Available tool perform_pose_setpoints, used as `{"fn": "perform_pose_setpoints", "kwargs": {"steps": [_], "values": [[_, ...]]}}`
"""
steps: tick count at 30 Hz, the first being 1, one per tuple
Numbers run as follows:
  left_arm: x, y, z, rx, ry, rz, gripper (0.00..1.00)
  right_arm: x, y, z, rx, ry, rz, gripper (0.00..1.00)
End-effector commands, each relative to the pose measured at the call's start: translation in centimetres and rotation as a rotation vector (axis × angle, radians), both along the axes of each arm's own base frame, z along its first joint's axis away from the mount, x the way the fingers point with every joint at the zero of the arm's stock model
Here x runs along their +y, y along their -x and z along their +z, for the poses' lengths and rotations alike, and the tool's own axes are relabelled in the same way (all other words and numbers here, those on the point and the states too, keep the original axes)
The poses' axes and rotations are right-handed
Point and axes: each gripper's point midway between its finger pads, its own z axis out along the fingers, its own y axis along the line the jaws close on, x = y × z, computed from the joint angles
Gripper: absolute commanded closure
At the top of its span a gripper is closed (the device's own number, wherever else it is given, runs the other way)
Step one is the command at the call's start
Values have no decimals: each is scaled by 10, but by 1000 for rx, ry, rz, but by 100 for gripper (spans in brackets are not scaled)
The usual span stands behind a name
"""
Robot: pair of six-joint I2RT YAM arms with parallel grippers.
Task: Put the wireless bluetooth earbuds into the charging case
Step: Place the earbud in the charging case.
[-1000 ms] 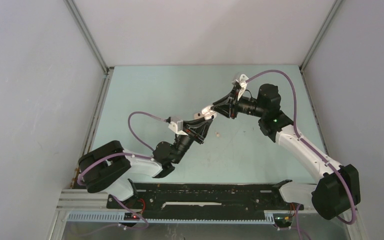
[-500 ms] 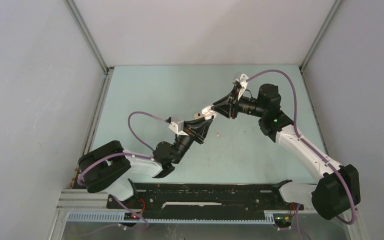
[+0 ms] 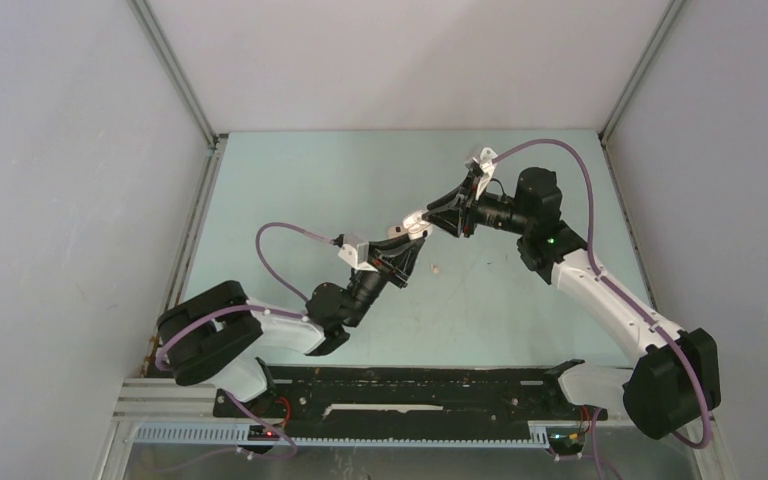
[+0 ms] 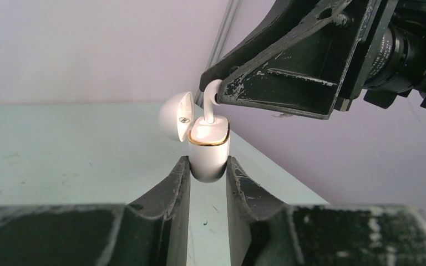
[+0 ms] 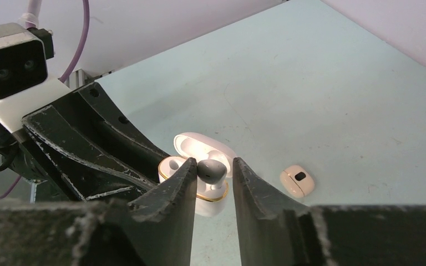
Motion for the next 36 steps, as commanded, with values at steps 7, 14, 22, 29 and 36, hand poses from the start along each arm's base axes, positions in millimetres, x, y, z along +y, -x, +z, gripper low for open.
{"fn": "perform_pose_setpoints", "kwargs": {"steps": [7,14,22,29,36], "values": [[1,4,13,-77,10,4,100,2,-4,9,-26,-6,-14,64],[-1,5,12,-97,-14,-2,100,3,-6,10,-14,-9,-15,63],[-4,4,5,-108,-50,0,100,5,-4,10,1,-14,-2,53],[-3,6,5,-128,-69,-3,100,-3,5,39,23,-70,59,49],[-2,35,5,-271,-175,-111,100,-42,10,44,36,-53,130,49]]}}
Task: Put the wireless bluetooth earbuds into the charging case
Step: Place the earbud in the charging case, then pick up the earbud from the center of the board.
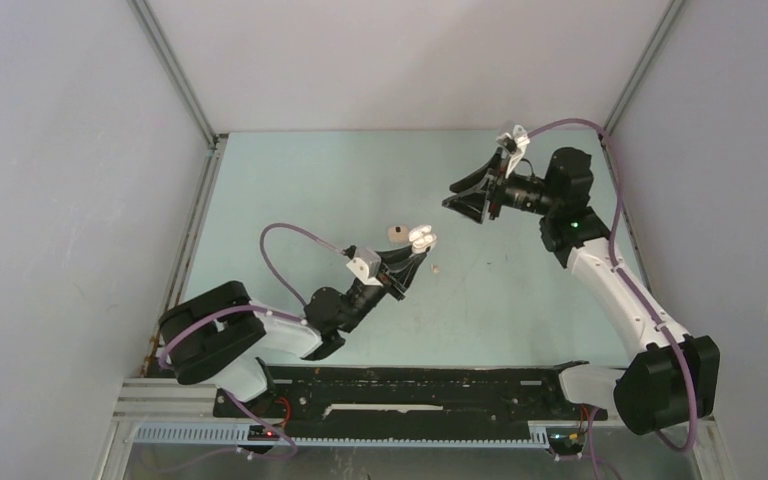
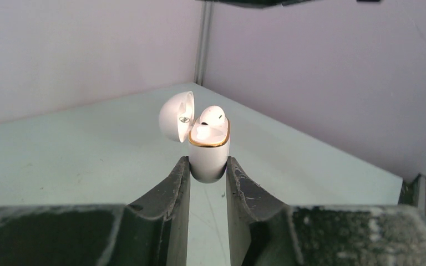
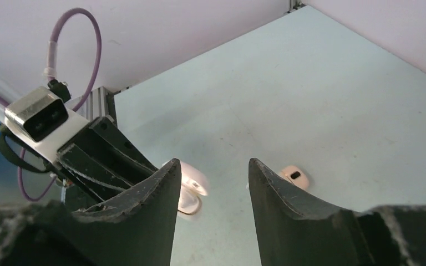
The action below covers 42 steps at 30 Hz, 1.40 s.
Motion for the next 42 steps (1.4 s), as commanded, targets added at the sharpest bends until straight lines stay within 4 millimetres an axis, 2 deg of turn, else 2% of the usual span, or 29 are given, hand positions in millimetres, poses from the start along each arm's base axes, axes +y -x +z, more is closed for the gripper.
{"fn": "perform_pose_setpoints", "kwargs": {"steps": [1,6,8,11,15,19,24,27,30,35,38,42], "values": [[4,30,27,-179,-12,-106,100,-14,25,5,-31,29,131,49],[7,59,28,-267,-50,-221,100,-18,62,-36,8,89,320,52],[13,65,26,-272,-52,-233,100,-18,72,-42,26,78,372,52],[22,69,25,-272,-50,-227,100,-20,75,-50,15,93,380,53],[34,76,31,-273,-17,-227,100,-21,68,-60,-15,129,363,54],[49,83,49,-264,71,-221,100,-18,55,-76,12,160,342,57],[75,92,83,-262,207,-201,100,-9,15,-118,30,318,224,66],[79,97,90,-253,204,-215,100,3,-5,-135,55,385,224,70],[85,101,98,-245,209,-221,100,22,-28,-149,107,426,199,76],[94,99,100,-210,207,-188,100,70,-54,-166,166,477,116,82],[96,96,96,-189,186,-167,100,93,-66,-181,258,498,88,78],[96,96,95,-176,169,-167,100,113,-81,-196,347,524,37,76]]}}
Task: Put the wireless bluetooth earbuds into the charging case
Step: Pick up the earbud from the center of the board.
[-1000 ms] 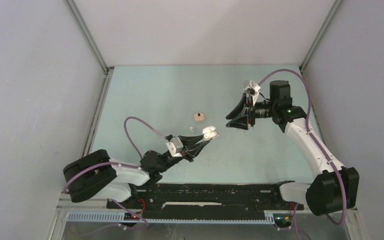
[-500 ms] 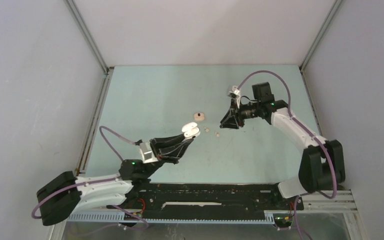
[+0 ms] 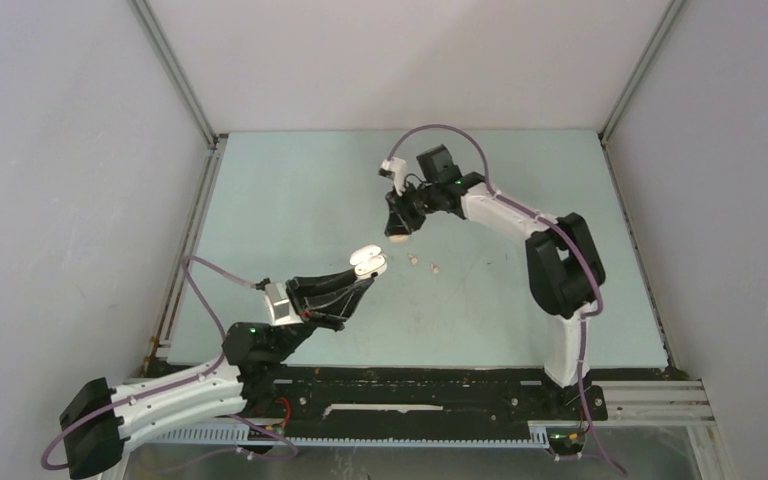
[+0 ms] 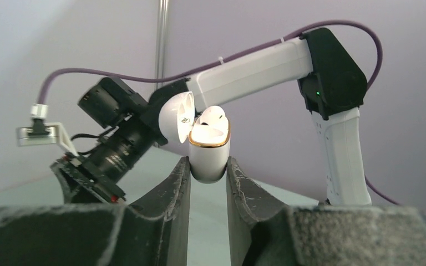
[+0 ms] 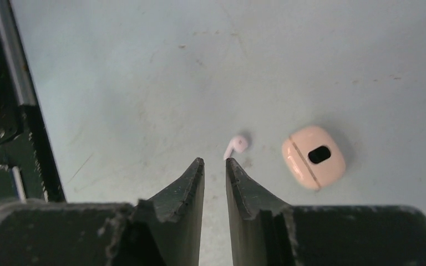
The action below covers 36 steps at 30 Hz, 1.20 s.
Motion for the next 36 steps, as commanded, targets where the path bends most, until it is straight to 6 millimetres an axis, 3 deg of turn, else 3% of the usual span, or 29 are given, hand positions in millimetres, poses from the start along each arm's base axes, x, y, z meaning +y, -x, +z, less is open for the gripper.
{"fn": "perform_pose_setpoints", "kwargs": {"steps": [1,11,20,36], "values": [[0,-3,10,22,-11,18,100,16,-30,-5,48,50,-155,74],[-2,-2,10,32,-32,22,100,37,-30,-34,110,218,-292,57],[-4,-2,9,29,-54,28,100,33,-20,-64,131,369,-329,64],[-6,-3,3,31,-75,30,100,36,-4,-87,141,439,-325,67]]}}
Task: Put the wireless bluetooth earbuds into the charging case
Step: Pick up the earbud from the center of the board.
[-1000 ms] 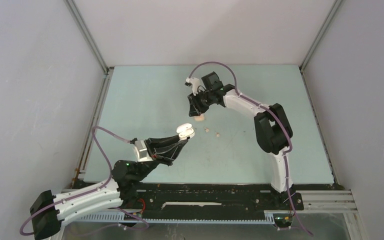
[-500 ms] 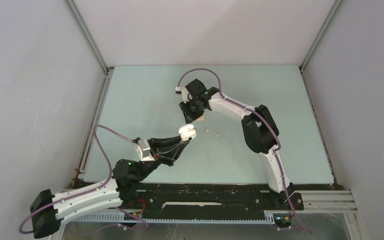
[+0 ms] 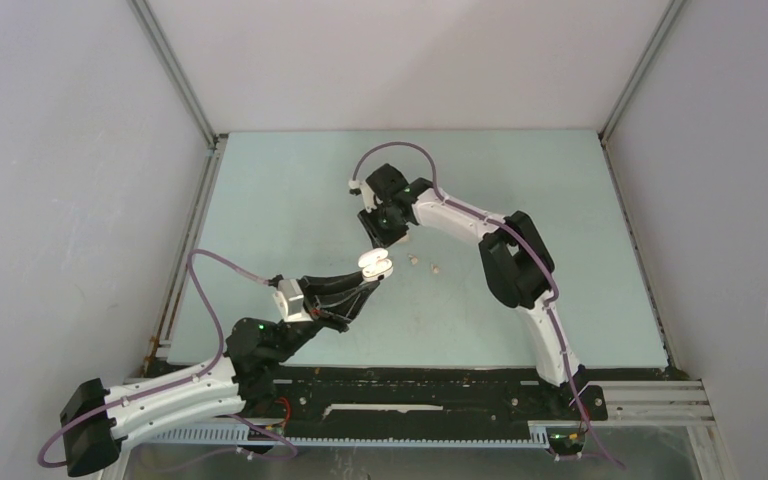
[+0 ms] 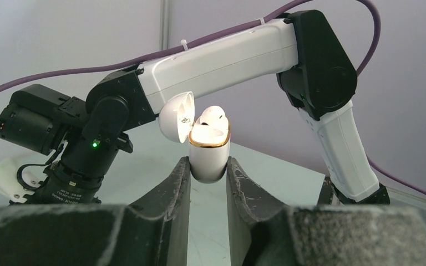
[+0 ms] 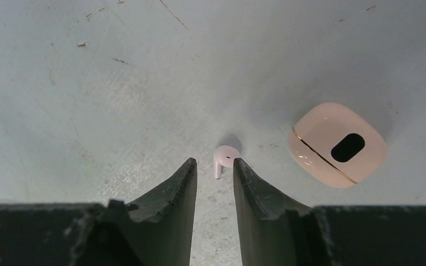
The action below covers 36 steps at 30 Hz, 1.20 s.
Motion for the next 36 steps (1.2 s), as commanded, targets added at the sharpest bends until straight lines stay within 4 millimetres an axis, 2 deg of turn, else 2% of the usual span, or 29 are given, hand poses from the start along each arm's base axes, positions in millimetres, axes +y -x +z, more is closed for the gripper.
{"fn": "perform_pose_setpoints", "kwargs": {"steps": [1,13,26,36], "values": [[4,2,25,-45,45,9,100,2,-2,-11,3,23,-20,67],[3,2,21,-45,35,8,100,-2,1,-26,18,68,-45,69],[4,2,17,-44,34,12,100,0,20,-47,24,143,-53,72],[8,2,13,-38,38,18,100,-6,20,-62,36,185,-97,73]]}}
